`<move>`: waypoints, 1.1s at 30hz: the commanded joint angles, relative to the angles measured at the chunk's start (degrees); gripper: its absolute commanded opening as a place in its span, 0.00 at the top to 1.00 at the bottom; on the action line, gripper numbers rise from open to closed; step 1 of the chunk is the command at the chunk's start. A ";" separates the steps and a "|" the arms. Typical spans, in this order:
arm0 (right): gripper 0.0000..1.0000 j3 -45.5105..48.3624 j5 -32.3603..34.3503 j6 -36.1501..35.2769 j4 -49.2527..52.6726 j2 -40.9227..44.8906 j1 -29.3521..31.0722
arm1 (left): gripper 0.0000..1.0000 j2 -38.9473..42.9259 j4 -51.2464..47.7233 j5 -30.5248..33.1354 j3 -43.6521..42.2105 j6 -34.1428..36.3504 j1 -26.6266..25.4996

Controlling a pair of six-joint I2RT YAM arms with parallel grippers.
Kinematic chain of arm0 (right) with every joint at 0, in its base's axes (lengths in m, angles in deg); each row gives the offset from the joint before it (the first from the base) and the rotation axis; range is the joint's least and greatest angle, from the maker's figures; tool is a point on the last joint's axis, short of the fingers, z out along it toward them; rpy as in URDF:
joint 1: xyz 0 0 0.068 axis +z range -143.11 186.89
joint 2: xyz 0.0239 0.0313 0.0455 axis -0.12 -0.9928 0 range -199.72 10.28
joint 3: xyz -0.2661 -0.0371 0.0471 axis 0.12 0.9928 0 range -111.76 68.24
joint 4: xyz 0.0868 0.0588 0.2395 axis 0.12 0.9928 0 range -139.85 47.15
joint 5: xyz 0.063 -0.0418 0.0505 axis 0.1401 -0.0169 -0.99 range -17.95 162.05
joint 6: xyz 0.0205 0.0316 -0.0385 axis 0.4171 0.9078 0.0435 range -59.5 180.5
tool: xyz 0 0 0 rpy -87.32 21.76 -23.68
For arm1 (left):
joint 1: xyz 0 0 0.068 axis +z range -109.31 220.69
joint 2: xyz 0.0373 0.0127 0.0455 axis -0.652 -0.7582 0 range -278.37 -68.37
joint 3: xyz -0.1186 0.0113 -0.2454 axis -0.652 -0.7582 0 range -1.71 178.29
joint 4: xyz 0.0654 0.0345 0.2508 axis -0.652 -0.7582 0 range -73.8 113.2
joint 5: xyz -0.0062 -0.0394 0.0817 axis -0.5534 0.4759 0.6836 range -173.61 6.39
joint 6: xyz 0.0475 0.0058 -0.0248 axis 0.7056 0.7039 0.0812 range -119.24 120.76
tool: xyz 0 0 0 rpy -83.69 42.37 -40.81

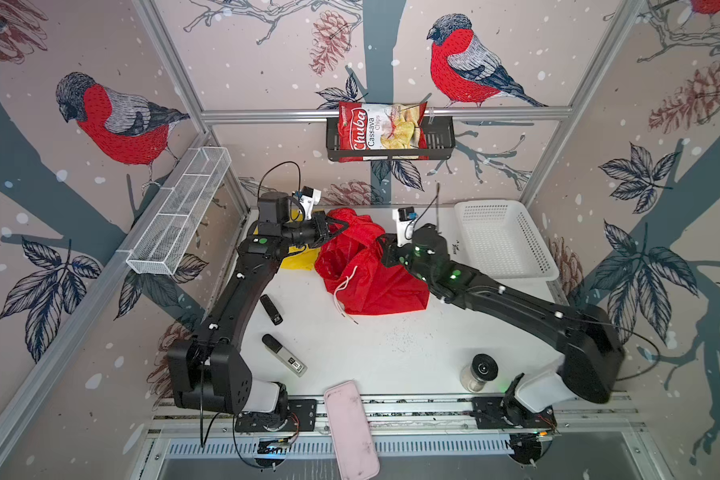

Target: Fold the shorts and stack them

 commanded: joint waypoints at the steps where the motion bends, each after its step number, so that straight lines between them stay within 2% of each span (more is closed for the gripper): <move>1: 1.00 3.85 -3.50 2.78 -2.04 6.31 -1.22 | 1.00 -0.94 -2.64 4.86 0.60 2.18 0.91; 4: 1.00 7.70 -5.01 4.07 -0.64 12.22 -1.37 | 1.00 -2.06 -3.14 5.97 0.68 1.69 1.25; 5: 1.00 8.76 -5.38 4.75 -0.55 13.59 -1.49 | 0.92 -2.34 -3.17 6.12 0.65 1.37 1.23; 6: 1.00 10.06 -5.43 5.60 -0.86 14.91 -1.50 | 0.68 -2.47 -2.31 5.55 0.18 0.69 1.23; 7: 1.00 11.17 -5.52 6.31 -1.39 15.96 -1.63 | 0.53 -2.34 -0.28 4.14 -0.70 0.10 1.10; 10: 1.00 13.17 -5.43 8.18 -3.41 17.46 -2.14 | 0.31 -1.02 4.02 1.01 -2.82 -0.94 -0.08; 13: 1.00 12.91 -6.94 10.42 -4.50 16.55 -3.90 | 0.21 0.82 3.71 0.37 -3.14 1.42 -2.47; 19: 1.00 9.89 -12.86 11.73 -3.62 11.80 -5.33 | 0.16 5.72 5.99 -0.29 -5.63 5.56 -8.52; 23: 1.00 9.29 -14.44 12.45 -4.69 9.35 -5.34 | 0.16 5.89 14.58 -4.98 -9.98 0.87 -9.22; 27: 1.00 7.81 -15.60 12.27 -4.63 7.60 -5.43 | 0.15 3.95 15.47 -5.31 -10.42 1.01 -10.88; 30: 1.00 6.26 -16.25 11.95 -3.34 5.94 -5.36 | 0.15 2.29 19.01 -6.20 -10.48 -1.79 -11.81; 32: 1.00 5.62 -16.80 11.96 -3.11 4.98 -5.32 | 0.21 1.63 23.60 -7.31 -11.03 -4.60 -12.91; 33: 1.00 5.38 -16.88 12.06 -3.10 4.48 -5.37 | 0.30 1.34 25.61 -8.02 -11.19 -5.48 -13.65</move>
